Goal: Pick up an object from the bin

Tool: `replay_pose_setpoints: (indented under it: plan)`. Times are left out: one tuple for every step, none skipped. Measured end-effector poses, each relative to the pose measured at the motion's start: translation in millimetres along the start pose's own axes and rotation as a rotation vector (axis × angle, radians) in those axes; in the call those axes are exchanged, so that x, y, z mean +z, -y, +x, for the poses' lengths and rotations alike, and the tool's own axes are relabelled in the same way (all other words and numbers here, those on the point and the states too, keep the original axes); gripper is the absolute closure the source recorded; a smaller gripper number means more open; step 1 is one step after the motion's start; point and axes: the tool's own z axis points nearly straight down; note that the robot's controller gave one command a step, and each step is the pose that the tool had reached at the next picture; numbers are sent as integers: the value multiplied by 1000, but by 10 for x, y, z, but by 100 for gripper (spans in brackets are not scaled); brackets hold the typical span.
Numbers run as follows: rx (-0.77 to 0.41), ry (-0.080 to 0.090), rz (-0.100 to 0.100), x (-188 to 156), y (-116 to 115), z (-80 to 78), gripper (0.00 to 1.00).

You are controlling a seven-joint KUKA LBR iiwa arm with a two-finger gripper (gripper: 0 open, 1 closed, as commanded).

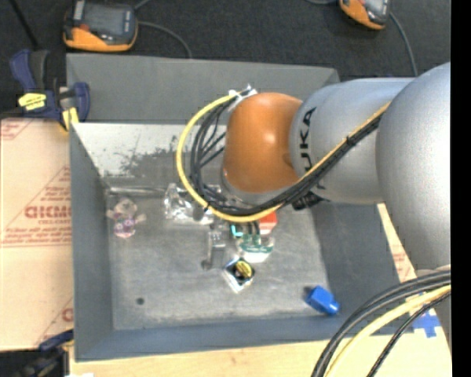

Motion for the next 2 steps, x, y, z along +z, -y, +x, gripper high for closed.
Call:
replay_pose_setpoints:
  plan:
    - [119, 12, -2, 117, -112, -816, 0]
    - [238, 6, 0, 295, 183, -739, 0]
